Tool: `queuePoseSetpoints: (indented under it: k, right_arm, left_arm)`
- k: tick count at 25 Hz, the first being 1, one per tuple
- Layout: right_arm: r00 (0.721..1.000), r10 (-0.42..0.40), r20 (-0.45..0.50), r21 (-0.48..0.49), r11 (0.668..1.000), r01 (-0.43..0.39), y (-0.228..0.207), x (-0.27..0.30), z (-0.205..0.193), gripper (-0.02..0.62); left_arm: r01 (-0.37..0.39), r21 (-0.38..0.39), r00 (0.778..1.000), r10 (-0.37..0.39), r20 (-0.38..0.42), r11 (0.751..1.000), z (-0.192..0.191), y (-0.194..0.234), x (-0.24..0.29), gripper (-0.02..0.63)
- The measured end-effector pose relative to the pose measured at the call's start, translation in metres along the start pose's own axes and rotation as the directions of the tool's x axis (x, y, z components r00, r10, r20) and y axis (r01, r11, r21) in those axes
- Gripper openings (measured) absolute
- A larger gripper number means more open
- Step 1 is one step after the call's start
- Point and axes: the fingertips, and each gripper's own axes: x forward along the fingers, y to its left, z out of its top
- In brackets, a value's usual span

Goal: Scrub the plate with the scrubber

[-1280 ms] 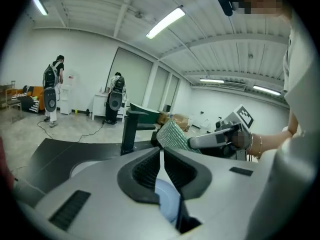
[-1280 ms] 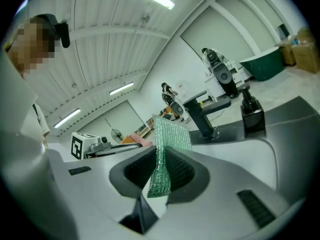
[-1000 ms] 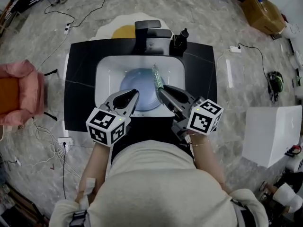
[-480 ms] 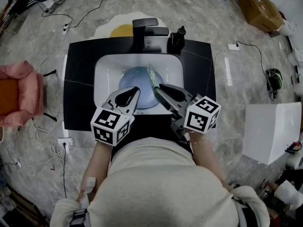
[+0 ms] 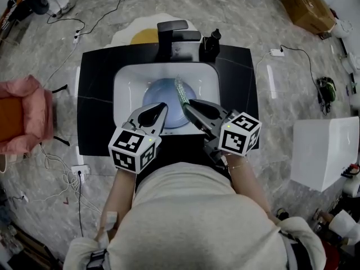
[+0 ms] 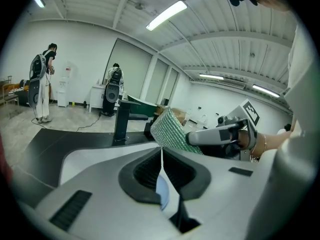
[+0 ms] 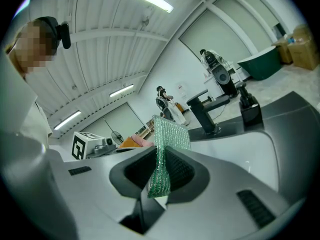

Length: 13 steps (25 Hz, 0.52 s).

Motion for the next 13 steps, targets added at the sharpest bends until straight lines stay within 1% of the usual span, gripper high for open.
queuePoseSetpoints:
  k: [3,6,13]
  right_arm:
    - [1.000,0.004,-0.005,0.009,1.000,-0.004,-0.001,0.002,-0.002,0.071]
    - [1.000,-0.005,-0.030,-0.001,1.000,0.005,0.000,0.003,-0.002,0.071]
    - [0.999,-0.003,-0.046,-0.013,1.000,0.003,0.007,0.009,-0.001,0.071]
  left_arm:
    - [0.012,-0.020,1.000,-0.012,-0.005,1.000,-0.001,0.000,0.000,0.028]
    - [0.016,-0.031,1.000,-0.016,-0.006,0.999,-0.001,0.002,-0.001,0.028]
    - [-0.010,-0.039,0.999,0.008,-0.039,0.999,-0.003,0.015,-0.006,0.028]
